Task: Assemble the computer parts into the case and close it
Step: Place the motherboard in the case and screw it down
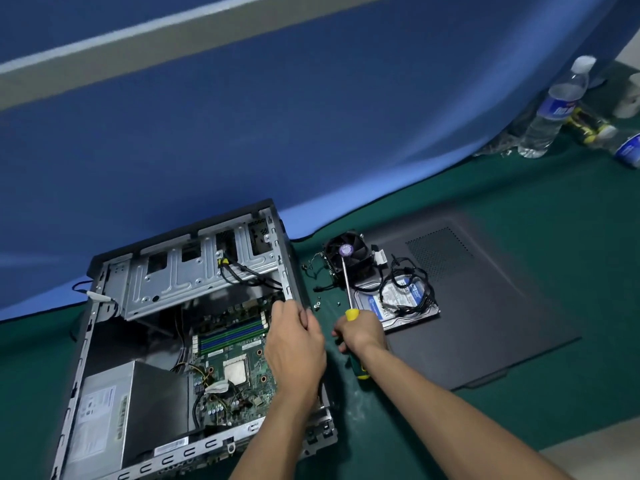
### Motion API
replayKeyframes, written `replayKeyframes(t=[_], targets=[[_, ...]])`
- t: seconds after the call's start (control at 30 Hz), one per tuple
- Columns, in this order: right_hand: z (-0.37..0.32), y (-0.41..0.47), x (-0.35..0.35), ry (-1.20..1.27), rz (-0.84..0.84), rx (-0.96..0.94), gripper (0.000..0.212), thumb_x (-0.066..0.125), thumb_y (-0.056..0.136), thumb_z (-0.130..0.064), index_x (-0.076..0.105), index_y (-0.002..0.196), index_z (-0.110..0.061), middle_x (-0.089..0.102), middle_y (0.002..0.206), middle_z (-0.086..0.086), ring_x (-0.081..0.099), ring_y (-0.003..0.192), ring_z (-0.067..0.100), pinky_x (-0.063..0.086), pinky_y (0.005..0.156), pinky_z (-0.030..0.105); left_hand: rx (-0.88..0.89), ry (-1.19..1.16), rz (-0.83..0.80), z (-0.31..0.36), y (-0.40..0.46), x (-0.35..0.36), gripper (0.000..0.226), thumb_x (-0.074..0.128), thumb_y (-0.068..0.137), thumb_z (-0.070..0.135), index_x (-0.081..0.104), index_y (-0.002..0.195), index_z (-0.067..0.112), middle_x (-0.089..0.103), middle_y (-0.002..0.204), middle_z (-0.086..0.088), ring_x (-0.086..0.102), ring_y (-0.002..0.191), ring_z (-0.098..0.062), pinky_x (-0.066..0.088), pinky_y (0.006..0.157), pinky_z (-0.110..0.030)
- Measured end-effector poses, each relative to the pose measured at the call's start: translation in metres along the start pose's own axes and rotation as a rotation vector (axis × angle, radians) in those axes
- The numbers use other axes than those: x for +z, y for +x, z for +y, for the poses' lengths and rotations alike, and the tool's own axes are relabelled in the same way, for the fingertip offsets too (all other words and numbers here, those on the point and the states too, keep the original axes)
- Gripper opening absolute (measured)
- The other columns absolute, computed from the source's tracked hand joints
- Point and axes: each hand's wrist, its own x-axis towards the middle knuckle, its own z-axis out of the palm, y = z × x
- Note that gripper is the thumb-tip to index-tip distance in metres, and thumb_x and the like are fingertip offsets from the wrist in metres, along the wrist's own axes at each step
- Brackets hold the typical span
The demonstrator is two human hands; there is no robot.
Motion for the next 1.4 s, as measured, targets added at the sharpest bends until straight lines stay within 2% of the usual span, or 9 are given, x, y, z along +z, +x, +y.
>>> replayKeyframes(t=[0.1, 0.17, 0.27, 0.33, 0.47, 0.63, 1.03, 1.17, 1.4], targets=[[0.003, 0.016, 0.015, -0.084, 0.005, -0.045, 0.012, 0.058, 0.090, -0.018, 0.067, 0.085, -0.013, 0.067, 0.064, 0.001, 0.058, 0.040, 0.010, 0.050, 0.046, 0.022, -0.016, -0.065, 0.024, -0.002, 0.002, 0.004, 0.036, 0.058, 0.087, 0.014, 0.032, 0.062, 0.018, 0.039, 0.070, 0.001, 0.034, 0.053, -0.014, 0.021, 0.048, -0.028], [0.002, 0.026, 0.023, -0.130, 0.018, -0.050, 0.014, 0.057, 0.090, -0.018, 0.067, 0.083, -0.011, 0.067, 0.064, 0.003, 0.059, 0.042, 0.013, 0.054, 0.054, 0.027, -0.012, -0.085, 0.029, -0.002, 0.002, 0.005, 0.038, 0.059, 0.086, 0.012, 0.031, 0.061, 0.019, 0.039, 0.069, 0.002, 0.033, 0.053, -0.012, 0.022, 0.048, -0.027], [-0.005, 0.033, 0.031, -0.232, 0.044, -0.069, 0.024, 0.057, 0.087, -0.018, 0.061, 0.065, -0.012, 0.060, 0.053, -0.001, 0.056, 0.045, 0.014, 0.043, 0.047, 0.021, -0.010, -0.094, 0.028, 0.000, 0.002, 0.004, 0.043, 0.059, 0.084, 0.010, 0.026, 0.059, 0.022, 0.038, 0.068, 0.002, 0.034, 0.054, -0.015, 0.025, 0.053, -0.029], [-0.008, 0.037, 0.035, -0.303, 0.055, -0.085, 0.025, 0.058, 0.086, -0.018, 0.054, 0.062, -0.014, 0.057, 0.056, 0.000, 0.057, 0.057, 0.021, 0.039, 0.052, 0.022, -0.012, -0.092, 0.017, 0.000, 0.002, 0.004, 0.044, 0.060, 0.083, 0.010, 0.026, 0.059, 0.022, 0.037, 0.068, 0.003, 0.034, 0.054, -0.015, 0.025, 0.054, -0.029], [-0.016, 0.042, 0.039, -0.332, 0.044, -0.113, 0.010, 0.058, 0.086, -0.021, 0.062, 0.082, -0.013, 0.067, 0.081, 0.008, 0.060, 0.077, 0.027, 0.040, 0.062, 0.025, -0.052, -0.092, 0.005, 0.000, 0.002, 0.004, 0.041, 0.060, 0.083, 0.010, 0.029, 0.058, 0.020, 0.037, 0.068, 0.002, 0.033, 0.053, -0.013, 0.022, 0.050, -0.029], [-0.023, 0.050, 0.046, -0.302, 0.136, -0.122, 0.020, 0.054, 0.092, -0.024, 0.065, 0.102, -0.012, 0.069, 0.100, 0.010, 0.063, 0.093, 0.029, 0.038, 0.066, 0.025, -0.071, -0.098, -0.008, 0.001, 0.003, 0.004, 0.039, 0.060, 0.083, 0.009, 0.030, 0.058, 0.018, 0.037, 0.067, 0.002, 0.034, 0.054, -0.016, 0.023, 0.053, -0.029], [-0.022, 0.058, 0.053, -0.450, 0.160, -0.158, 0.024, 0.059, 0.091, -0.027, 0.065, 0.091, -0.004, 0.069, 0.096, 0.014, 0.064, 0.089, 0.031, 0.040, 0.063, 0.028, -0.075, -0.120, -0.006, 0.002, 0.004, 0.002, 0.037, 0.061, 0.083, 0.006, 0.034, 0.058, 0.013, 0.039, 0.068, 0.000, 0.036, 0.054, -0.018, 0.019, 0.053, -0.027], [-0.019, 0.056, 0.051, -0.519, 0.131, -0.207, 0.019, 0.058, 0.090, -0.022, 0.061, 0.077, -0.008, 0.069, 0.089, 0.014, 0.064, 0.083, 0.031, 0.040, 0.060, 0.027, -0.067, -0.126, 0.002, 0.002, 0.004, 0.003, 0.039, 0.061, 0.083, 0.006, 0.032, 0.058, 0.015, 0.038, 0.067, 0.001, 0.033, 0.053, -0.014, 0.019, 0.049, -0.024], [-0.021, 0.056, 0.047, -0.493, 0.089, -0.195, 0.019, 0.058, 0.087, -0.022, 0.054, 0.071, -0.013, 0.068, 0.087, 0.012, 0.063, 0.081, 0.031, 0.038, 0.060, 0.027, -0.067, -0.120, -0.007, 0.001, 0.004, 0.004, 0.038, 0.060, 0.083, 0.007, 0.032, 0.058, 0.015, 0.038, 0.068, 0.000, 0.036, 0.054, -0.020, 0.021, 0.054, -0.028]])
